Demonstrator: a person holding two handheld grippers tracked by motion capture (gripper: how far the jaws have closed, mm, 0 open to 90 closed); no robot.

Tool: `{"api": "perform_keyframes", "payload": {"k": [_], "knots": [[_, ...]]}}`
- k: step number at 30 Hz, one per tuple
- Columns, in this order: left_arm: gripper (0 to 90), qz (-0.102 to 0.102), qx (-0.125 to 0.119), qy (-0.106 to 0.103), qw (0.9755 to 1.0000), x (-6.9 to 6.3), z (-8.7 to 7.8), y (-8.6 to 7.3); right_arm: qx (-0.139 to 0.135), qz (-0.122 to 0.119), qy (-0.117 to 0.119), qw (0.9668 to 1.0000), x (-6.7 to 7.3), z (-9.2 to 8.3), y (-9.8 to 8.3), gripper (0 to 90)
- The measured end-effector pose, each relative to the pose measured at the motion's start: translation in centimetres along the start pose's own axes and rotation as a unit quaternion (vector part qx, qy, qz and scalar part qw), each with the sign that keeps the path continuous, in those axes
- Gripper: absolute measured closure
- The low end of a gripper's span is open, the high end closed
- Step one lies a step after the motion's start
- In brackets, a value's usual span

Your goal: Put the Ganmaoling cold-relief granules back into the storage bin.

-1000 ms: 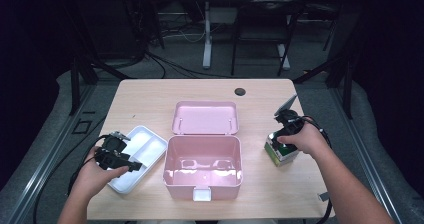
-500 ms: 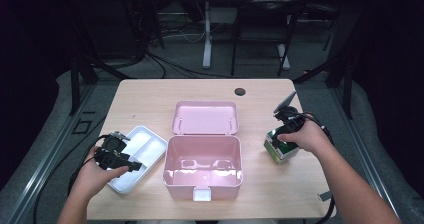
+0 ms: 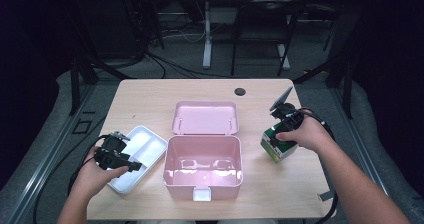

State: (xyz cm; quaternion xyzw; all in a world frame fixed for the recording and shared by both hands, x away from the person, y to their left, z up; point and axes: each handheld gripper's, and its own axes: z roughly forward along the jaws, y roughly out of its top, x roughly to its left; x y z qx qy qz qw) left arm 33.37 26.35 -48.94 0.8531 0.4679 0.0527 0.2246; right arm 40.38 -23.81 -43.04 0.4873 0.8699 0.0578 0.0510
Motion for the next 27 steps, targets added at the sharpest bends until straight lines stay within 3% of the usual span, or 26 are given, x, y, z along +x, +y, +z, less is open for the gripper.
{"api": "perform_keyframes", "payload": {"k": [6,15,22,25,27], "knots": [[38.7,0.000,0.001,0.001,1.0000,0.0,-0.1,0.0,0.003,-0.029,0.019,0.9994,0.8,-1.5,0.2,16.0],[38.8,0.001,0.001,0.001,1.0000,0.1,-0.1,0.0,0.003,-0.073,0.017,0.9972,2.1,-3.3,0.4,16.1],[38.7,0.000,0.000,0.000,1.0000,0.0,-0.1,0.0,-0.002,-0.095,0.028,0.9951,2.9,-4.5,0.7,16.2],[38.7,0.000,0.000,0.000,1.0000,0.0,-0.1,0.0,-0.004,-0.101,0.017,0.9947,3.3,-5.1,0.9,16.2],[38.7,0.000,0.000,0.000,1.0000,0.0,-0.1,0.0,-0.005,-0.104,0.023,0.9943,3.5,-5.4,0.9,16.2]]}}
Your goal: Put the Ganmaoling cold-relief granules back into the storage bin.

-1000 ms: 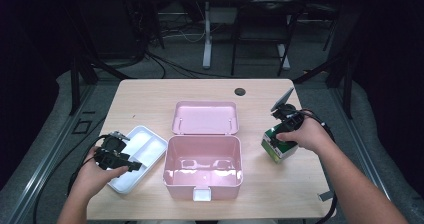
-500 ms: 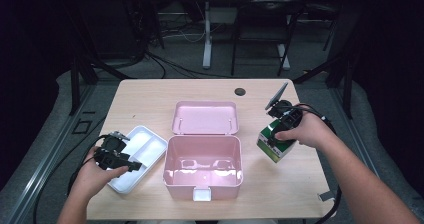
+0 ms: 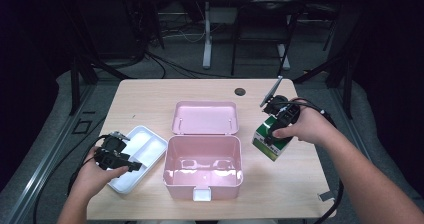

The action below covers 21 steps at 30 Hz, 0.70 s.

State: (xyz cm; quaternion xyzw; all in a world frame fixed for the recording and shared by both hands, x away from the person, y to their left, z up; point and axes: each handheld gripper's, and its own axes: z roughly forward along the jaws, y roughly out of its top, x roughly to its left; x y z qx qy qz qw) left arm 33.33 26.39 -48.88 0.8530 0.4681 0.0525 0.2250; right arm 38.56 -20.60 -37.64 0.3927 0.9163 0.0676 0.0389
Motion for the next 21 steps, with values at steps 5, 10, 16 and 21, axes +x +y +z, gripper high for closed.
{"api": "perform_keyframes", "payload": {"k": [5,10,16,21], "knots": [[38.8,0.000,0.000,0.001,1.0000,0.1,0.0,0.0,0.006,-0.011,-0.001,0.9999,0.6,-1.0,0.4,16.2],[38.8,0.000,0.000,0.000,1.0000,0.0,0.1,0.0,-0.006,-0.024,-0.006,0.9997,1.4,-2.1,0.8,16.2],[39.0,0.000,-0.001,-0.001,1.0000,0.0,0.0,0.0,-0.007,-0.054,0.004,0.9985,2.8,-3.2,1.5,16.3],[39.1,0.001,-0.002,-0.001,1.0000,0.0,-0.1,0.0,-0.020,-0.074,0.002,0.9970,4.2,-3.4,2.3,16.3]]}}
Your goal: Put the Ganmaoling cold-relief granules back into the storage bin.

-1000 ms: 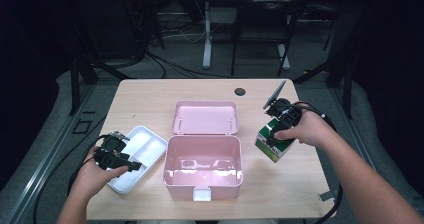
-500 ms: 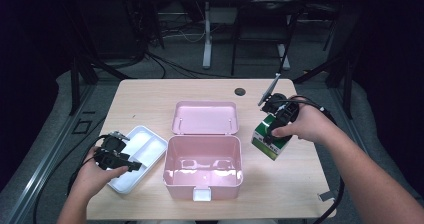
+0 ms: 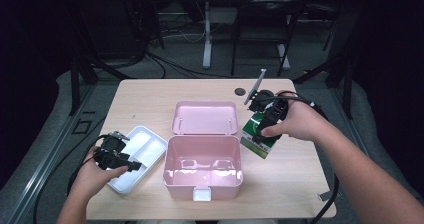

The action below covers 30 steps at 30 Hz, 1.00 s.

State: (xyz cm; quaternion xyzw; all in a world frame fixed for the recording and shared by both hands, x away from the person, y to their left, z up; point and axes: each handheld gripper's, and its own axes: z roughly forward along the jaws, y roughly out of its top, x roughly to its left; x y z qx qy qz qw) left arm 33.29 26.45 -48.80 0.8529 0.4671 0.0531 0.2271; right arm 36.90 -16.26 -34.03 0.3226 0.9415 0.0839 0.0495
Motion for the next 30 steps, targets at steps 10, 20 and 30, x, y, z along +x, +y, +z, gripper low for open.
{"api": "perform_keyframes", "payload": {"k": [10,20,30], "knots": [[39.1,0.001,0.003,0.001,1.0000,0.0,0.1,0.0,0.010,-0.068,-0.004,0.9976,3.0,-0.1,1.8,16.5],[39.1,0.004,0.004,0.000,1.0000,0.0,0.3,0.1,-0.003,-0.143,0.005,0.9897,4.7,0.0,2.3,16.5],[39.1,0.004,0.006,0.000,1.0000,0.0,0.3,0.1,-0.007,-0.196,0.001,0.9805,5.7,0.2,2.6,16.4]]}}
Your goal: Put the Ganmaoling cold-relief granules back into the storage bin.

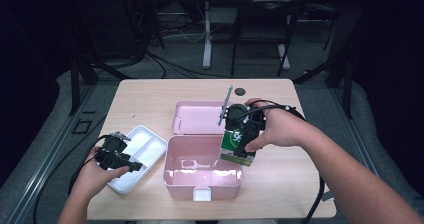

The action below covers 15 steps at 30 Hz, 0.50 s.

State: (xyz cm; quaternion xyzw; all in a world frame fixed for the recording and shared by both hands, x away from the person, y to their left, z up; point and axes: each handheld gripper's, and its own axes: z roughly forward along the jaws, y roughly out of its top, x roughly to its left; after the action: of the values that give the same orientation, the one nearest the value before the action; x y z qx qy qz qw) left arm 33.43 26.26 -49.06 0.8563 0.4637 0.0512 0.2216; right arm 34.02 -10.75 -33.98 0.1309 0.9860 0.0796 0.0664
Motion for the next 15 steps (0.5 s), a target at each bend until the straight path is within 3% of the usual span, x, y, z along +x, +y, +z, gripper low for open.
{"api": "perform_keyframes", "payload": {"k": [15], "knots": [[39.1,-0.001,0.001,-0.002,1.0000,0.0,0.1,0.0,0.003,-0.041,0.011,0.9991,0.9,0.4,1.4,16.4]]}}
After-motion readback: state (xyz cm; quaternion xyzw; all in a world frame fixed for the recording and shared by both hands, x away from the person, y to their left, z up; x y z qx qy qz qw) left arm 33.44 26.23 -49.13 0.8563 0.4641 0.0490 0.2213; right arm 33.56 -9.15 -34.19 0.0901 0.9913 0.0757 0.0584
